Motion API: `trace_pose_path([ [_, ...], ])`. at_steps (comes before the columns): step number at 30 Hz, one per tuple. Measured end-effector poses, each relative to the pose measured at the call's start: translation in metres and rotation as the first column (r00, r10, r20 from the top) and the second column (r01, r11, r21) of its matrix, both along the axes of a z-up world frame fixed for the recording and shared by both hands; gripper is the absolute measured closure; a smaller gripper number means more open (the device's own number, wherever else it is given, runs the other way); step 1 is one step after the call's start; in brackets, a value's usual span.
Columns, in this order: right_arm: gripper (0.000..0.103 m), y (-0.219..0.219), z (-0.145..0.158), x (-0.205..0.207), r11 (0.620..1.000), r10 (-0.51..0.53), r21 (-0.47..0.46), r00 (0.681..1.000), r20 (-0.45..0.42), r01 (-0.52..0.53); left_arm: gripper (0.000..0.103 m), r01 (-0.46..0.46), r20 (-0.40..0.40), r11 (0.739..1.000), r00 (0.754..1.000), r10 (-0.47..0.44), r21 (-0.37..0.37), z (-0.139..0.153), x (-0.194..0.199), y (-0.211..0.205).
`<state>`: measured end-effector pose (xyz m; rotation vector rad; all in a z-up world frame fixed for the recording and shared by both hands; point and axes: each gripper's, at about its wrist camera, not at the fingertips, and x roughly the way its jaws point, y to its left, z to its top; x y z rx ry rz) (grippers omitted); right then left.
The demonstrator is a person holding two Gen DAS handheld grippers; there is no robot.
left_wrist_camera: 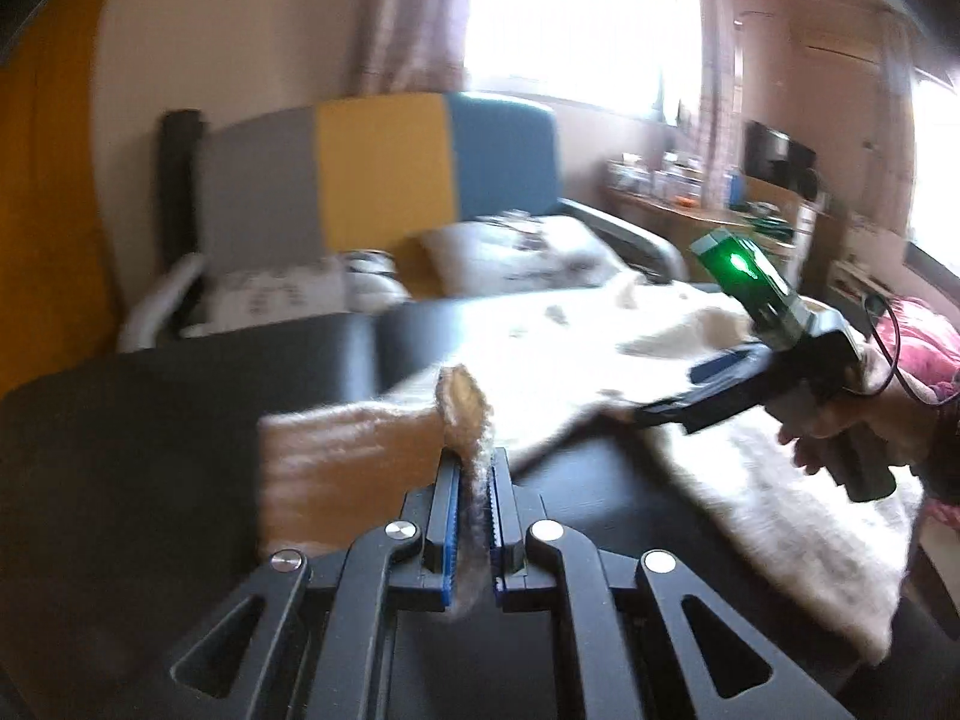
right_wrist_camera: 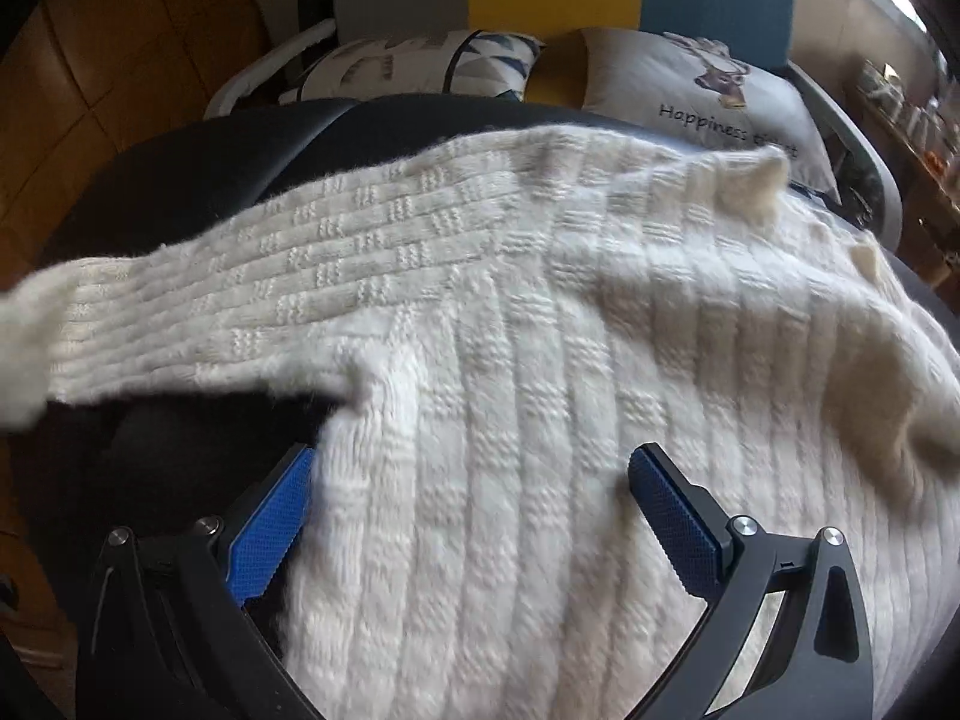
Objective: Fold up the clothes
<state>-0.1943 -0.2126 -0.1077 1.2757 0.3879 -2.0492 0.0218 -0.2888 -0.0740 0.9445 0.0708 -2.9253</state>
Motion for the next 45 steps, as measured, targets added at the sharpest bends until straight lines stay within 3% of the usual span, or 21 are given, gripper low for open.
trace_pose_path([
  [4,0.0,0.029,0.006,-0.002,0.999,-0.034,-0.014,0.999,0.002,0.034,0.096,0.086,0.052,0.994,0.995,-0.089,0.062,-0.02,-0.026,0.045],
  [7,0.0,0.05,0.006,-0.002,0.999,-0.054,-0.006,0.998,0.009,0.054,0.09,0.136,0.146,0.984,0.977,-0.152,0.114,-0.041,-0.03,0.06],
  [9,0.0,0.06,0.002,-0.005,0.998,-0.066,-0.001,0.997,0.026,0.066,0.087,0.154,0.159,0.974,0.971,-0.18,0.167,-0.044,-0.027,0.061],
  [13,0.0,0.068,-0.007,0.0,0.997,-0.079,-0.014,0.996,0.044,0.08,0.084,0.079,0.145,0.946,0.981,-0.131,0.315,-0.034,-0.008,0.025],
  [18,0.0,0.067,-0.011,0.01,0.999,-0.053,-0.011,0.998,0.017,0.053,0.084,-0.088,0.213,0.935,0.977,0.014,0.343,-0.027,0.013,-0.031],
  [22,0.0,0.062,-0.014,0.015,0.999,-0.036,0.02,0.999,-0.012,0.036,0.076,-0.072,0.232,0.944,0.973,-0.005,0.322,-0.026,0.011,-0.041],
  [26,0.0,0.064,-0.013,0.017,0.999,-0.042,0.01,0.999,-0.012,0.042,0.072,0.071,0.225,0.981,0.968,-0.112,0.18,-0.019,-0.008,-0.009],
  [30,0.0,0.067,-0.012,0.019,0.999,-0.052,-0.006,0.998,-0.028,0.052,0.072,0.194,0.297,0.978,0.932,-0.209,0.079,-0.028,-0.033,0.024],
  [33,0.0,0.068,-0.015,0.019,0.998,-0.054,-0.027,0.997,-0.052,0.052,0.071,0.275,0.389,0.961,0.884,-0.258,0.013,-0.049,-0.051,0.049],
  [36,0.0,0.069,-0.017,0.019,0.998,-0.056,-0.043,0.996,-0.071,0.053,0.071,0.283,0.364,0.954,0.902,-0.231,-0.095,-0.054,-0.048,0.064],
  [37,0.0,0.07,-0.017,0.018,0.997,-0.057,-0.048,0.996,-0.071,0.054,0.077,0.28,0.354,0.952,0.909,-0.222,-0.12,-0.055,-0.047,0.068],
  [39,0.0,0.072,-0.017,0.016,0.997,-0.057,-0.053,0.996,-0.072,0.053,0.091,0.219,0.316,0.976,0.927,-0.201,-0.023,-0.051,-0.044,0.051],
  [41,0.0,0.074,-0.016,0.014,0.997,-0.057,-0.059,0.996,-0.072,0.053,0.098,0.158,0.28,0.984,0.944,-0.174,0.078,-0.046,-0.04,0.035],
  [45,0.0,0.071,-0.017,0.015,0.997,-0.055,-0.065,0.996,-0.07,0.051,0.099,0.044,0.217,0.959,0.97,-0.108,0.281,-0.036,-0.034,0.002],
])
